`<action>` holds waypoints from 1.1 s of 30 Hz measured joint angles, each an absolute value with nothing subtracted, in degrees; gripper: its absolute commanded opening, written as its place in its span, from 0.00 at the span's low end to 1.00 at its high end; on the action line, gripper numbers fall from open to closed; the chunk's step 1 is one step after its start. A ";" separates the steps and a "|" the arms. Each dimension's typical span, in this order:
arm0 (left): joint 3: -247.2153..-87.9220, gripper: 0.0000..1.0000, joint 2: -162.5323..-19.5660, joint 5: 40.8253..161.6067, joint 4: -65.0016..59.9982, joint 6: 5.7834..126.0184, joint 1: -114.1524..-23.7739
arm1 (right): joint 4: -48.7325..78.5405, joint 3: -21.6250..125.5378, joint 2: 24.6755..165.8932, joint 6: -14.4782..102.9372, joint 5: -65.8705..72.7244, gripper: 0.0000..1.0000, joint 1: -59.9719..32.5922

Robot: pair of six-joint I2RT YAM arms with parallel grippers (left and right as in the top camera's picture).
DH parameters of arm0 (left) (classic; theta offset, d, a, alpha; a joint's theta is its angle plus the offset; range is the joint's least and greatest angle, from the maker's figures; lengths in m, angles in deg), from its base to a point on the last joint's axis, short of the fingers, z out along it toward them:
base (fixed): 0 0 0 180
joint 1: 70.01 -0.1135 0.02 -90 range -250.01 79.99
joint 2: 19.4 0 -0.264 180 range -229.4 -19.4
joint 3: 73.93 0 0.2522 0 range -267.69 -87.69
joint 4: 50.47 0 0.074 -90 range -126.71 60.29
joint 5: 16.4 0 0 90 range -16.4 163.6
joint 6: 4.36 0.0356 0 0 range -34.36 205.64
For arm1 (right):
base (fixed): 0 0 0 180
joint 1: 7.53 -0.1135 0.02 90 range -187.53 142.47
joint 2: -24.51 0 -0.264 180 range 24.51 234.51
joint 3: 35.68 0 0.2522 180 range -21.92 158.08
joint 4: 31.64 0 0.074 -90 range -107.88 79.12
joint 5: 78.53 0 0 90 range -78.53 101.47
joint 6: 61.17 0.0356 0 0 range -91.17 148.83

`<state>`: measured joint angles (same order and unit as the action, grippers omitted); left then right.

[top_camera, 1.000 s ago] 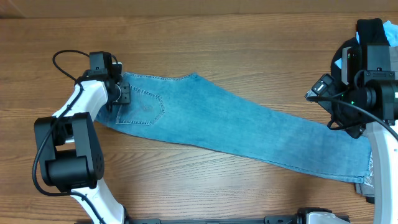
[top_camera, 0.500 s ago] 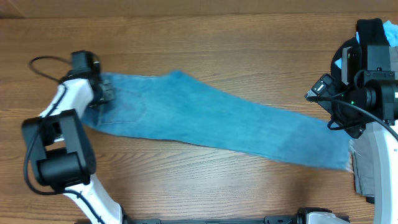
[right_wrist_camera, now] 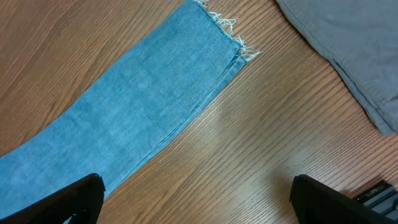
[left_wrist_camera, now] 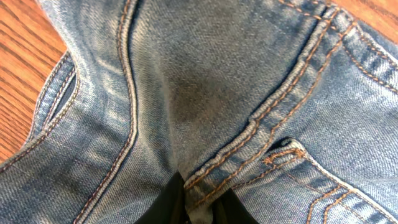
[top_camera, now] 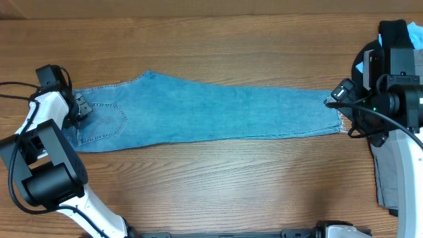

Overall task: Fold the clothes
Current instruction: 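Grasp the waistband with the left gripper and pull it leftward to straighten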

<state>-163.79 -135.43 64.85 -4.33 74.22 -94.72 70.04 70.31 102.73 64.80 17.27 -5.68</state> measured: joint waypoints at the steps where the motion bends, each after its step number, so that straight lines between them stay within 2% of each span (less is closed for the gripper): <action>1: -164.03 0.17 -135.56 64.69 -4.09 74.50 -94.59 | 70.06 70.31 102.73 64.84 17.27 1.00 -5.68; 7: -166.50 0.13 -136.89 62.14 -2.23 79.09 -92.60 | 70.02 70.31 102.73 64.80 17.27 1.00 -5.68; 15: -167.98 0.15 -138.27 61.98 -5.79 84.14 -90.33 | 70.02 70.31 102.73 64.82 17.25 1.00 -5.68; 16: -168.01 0.18 -138.36 62.03 -6.36 84.56 -90.22 | 70.02 70.31 102.73 64.80 17.27 1.00 -5.68; 17: -167.98 0.29 -138.38 62.11 -6.56 84.73 -90.11 | 70.02 70.31 102.73 64.80 17.27 1.00 -5.68; 18: -168.01 0.44 -138.42 62.20 -6.75 85.04 -90.11 | 70.04 70.31 102.73 64.80 17.25 1.00 -5.68; 20: -168.09 0.64 -138.45 61.74 -7.04 85.85 -90.13 | 70.04 70.31 102.73 64.80 17.27 1.00 -5.68; 22: -168.53 0.64 -138.45 61.55 -6.99 86.30 -90.28 | 70.02 70.31 102.73 64.82 17.27 1.00 -5.68; 25: -168.64 0.75 -138.47 61.83 -6.77 86.33 -90.22 | 70.04 70.31 102.73 64.82 17.25 1.00 -5.68; 30: -170.32 0.80 -138.47 62.29 -1.64 86.06 -89.56 | 70.04 70.31 102.73 64.82 17.27 1.00 -5.68; 33: -172.97 1.00 -138.34 62.73 4.15 85.12 -88.45 | 70.06 70.31 102.73 64.80 17.27 1.00 -5.68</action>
